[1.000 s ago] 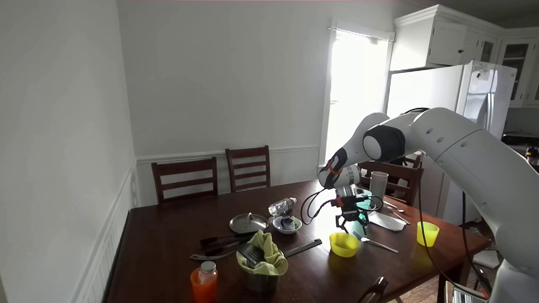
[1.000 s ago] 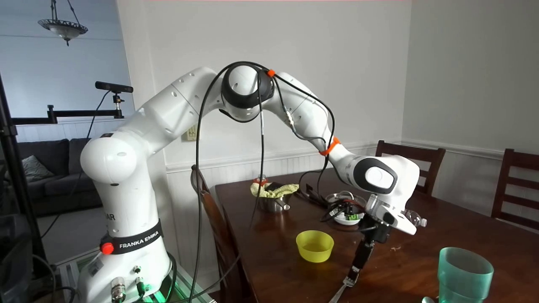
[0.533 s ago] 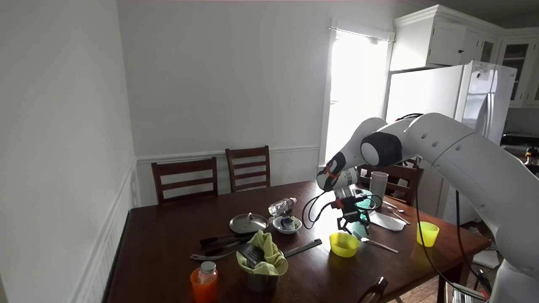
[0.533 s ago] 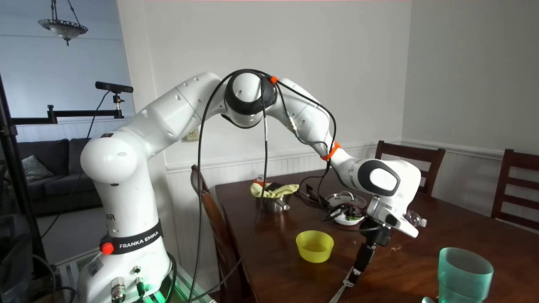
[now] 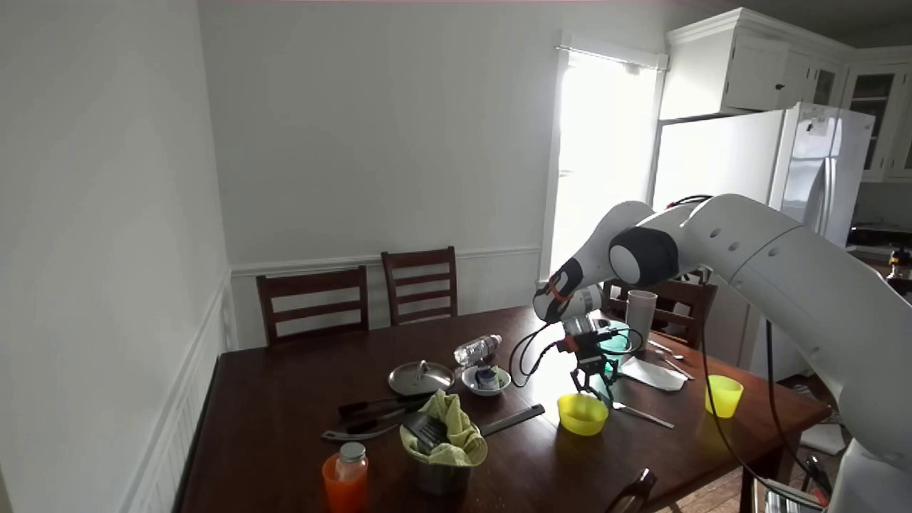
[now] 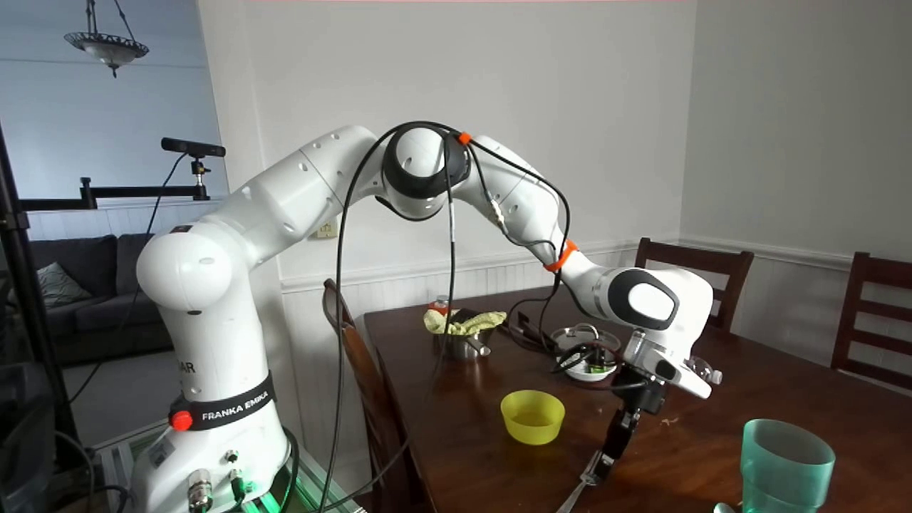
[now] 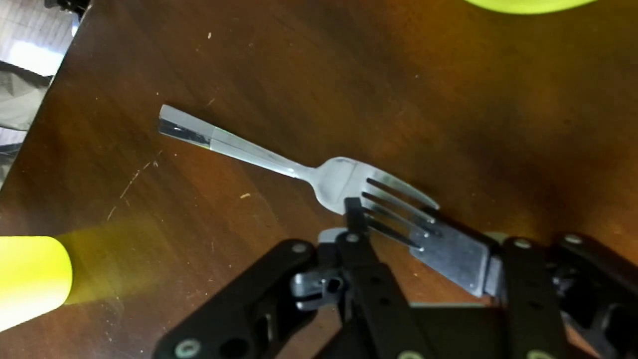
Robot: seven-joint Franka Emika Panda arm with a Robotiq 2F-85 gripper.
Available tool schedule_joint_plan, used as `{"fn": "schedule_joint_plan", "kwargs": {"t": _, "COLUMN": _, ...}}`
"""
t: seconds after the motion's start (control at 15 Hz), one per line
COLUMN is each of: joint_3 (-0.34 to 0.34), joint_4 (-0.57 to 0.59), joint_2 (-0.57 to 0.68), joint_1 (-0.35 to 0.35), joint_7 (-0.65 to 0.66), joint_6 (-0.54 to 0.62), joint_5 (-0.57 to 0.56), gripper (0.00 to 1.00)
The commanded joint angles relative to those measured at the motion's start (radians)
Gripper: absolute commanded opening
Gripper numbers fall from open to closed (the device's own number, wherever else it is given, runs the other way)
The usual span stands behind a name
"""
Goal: Pick up the silver fork and hang it on the yellow bowl
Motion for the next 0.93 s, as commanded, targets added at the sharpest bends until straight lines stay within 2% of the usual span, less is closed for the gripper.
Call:
{"fn": "schedule_joint_plan", "kwargs": {"t": 0.0, "joint_3": -0.003, "joint_4": 0.053, "joint_2": 0.033, "joint_1": -0.008, "joint_7": 0.022, "joint_6": -0.022, "joint_5": -0.008, "gripper": 0.22}}
{"fn": "schedule_joint_plan", "kwargs": {"t": 0.13, "joint_3": -0.004, "joint_4": 0.056, "joint_2": 0.033, "joint_1": -0.006, "joint_7": 0.026, "joint_6": -0.025, "joint_5": -0.01, "gripper": 0.31}}
{"fn": "schedule_joint_plan", "kwargs": {"t": 0.27, "joint_3": -0.004, "joint_4": 0.061, "joint_2": 0.037, "joint_1": -0.007, "joint_7": 0.029, "joint_6": -0.037, "joint_5": -0.014, "gripper": 0.36}}
{"fn": "schedule_joint_plan", "kwargs": {"t": 0.4, "joint_3": -0.004, "joint_4": 0.067, "joint_2": 0.04, "joint_1": -0.008, "joint_7": 0.029, "joint_6": -0.043, "joint_5": -0.014, "gripper": 0.26}}
{"fn": "schedule_joint_plan", "kwargs": {"t": 0.47, "joint_3": -0.003, "joint_4": 0.07, "joint_2": 0.042, "joint_1": -0.009, "joint_7": 0.03, "joint_6": -0.044, "joint_5": -0.012, "gripper": 0.17}}
{"fn": "schedule_joint_plan", "kwargs": {"t": 0.53, "joint_3": -0.002, "joint_4": 0.075, "joint_2": 0.045, "joint_1": -0.01, "joint_7": 0.031, "joint_6": -0.047, "joint_5": -0.012, "gripper": 0.11}}
{"fn": "schedule_joint_plan", "kwargs": {"t": 0.6, "joint_3": -0.002, "joint_4": 0.077, "joint_2": 0.046, "joint_1": -0.01, "joint_7": 0.032, "joint_6": -0.049, "joint_5": -0.012, "gripper": 0.12}}
{"fn": "schedule_joint_plan", "kwargs": {"t": 0.73, "joint_3": -0.003, "joint_4": 0.083, "joint_2": 0.046, "joint_1": -0.011, "joint_7": 0.035, "joint_6": -0.056, "joint_5": -0.016, "gripper": 0.0}}
{"fn": "schedule_joint_plan", "kwargs": {"t": 0.87, "joint_3": -0.002, "joint_4": 0.087, "joint_2": 0.044, "joint_1": -0.014, "joint_7": 0.034, "joint_6": -0.063, "joint_5": -0.016, "gripper": 0.03}}
